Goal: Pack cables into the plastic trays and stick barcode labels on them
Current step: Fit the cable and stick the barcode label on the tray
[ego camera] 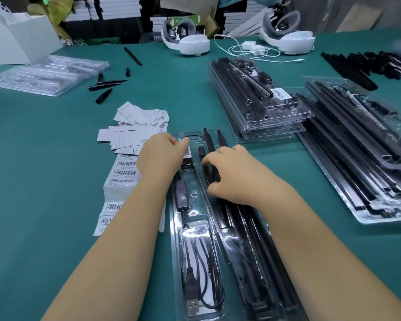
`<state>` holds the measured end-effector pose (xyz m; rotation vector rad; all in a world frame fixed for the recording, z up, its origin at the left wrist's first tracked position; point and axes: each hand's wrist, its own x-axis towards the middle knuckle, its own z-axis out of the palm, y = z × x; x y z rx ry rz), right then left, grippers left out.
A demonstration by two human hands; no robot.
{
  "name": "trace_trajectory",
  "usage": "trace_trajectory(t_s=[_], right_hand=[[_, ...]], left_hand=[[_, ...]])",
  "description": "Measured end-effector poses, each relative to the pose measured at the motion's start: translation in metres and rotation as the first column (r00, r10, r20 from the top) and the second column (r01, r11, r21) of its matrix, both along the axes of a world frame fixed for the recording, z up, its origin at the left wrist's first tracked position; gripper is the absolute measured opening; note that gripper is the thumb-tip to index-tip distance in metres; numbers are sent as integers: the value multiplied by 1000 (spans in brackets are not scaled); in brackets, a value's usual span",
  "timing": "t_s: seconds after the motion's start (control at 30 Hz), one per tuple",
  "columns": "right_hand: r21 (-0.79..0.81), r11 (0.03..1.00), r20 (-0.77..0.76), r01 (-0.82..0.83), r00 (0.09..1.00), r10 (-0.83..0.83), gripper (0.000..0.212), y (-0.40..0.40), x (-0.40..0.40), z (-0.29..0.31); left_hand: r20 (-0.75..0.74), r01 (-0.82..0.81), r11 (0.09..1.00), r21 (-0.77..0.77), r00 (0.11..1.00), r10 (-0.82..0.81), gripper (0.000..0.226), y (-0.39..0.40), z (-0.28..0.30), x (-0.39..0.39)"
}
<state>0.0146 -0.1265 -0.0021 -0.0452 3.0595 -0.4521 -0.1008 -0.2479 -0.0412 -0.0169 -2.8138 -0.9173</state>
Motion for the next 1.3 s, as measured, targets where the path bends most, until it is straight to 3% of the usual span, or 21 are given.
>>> trace_trajectory(t_s=[0.17,0.63,0.8,1.0,1.1,1.3], right_hand=[[-4,1000,-2,2,1000,-2,50,0,0,0],[2,1000,4,2,1000,-2,49,0,0,0],[-8,1000,-2,5,1000,-5,50,0,0,0],[-10,1000,4,6,1000,-6,51,-1,0,0],[-7,1000,5,5,1000,-5,50,0,0,1],[-6,1000,13,9,1000,-9,49,-1,0,0]], left_hand=[[3,72,997,18,997,-73,31,-5,-1,-2],[-14,53,999,6,999,-52,28,-5,1,-3],[7,53,995,84,999,-54,28,-8,1,-4],[29,126,990,63,991,-128,32,-12,1,-10],[83,246,967,60,964,-251,27,-18,5,-13],[204,328,910,256,902,-382,21,-29,12,-14]])
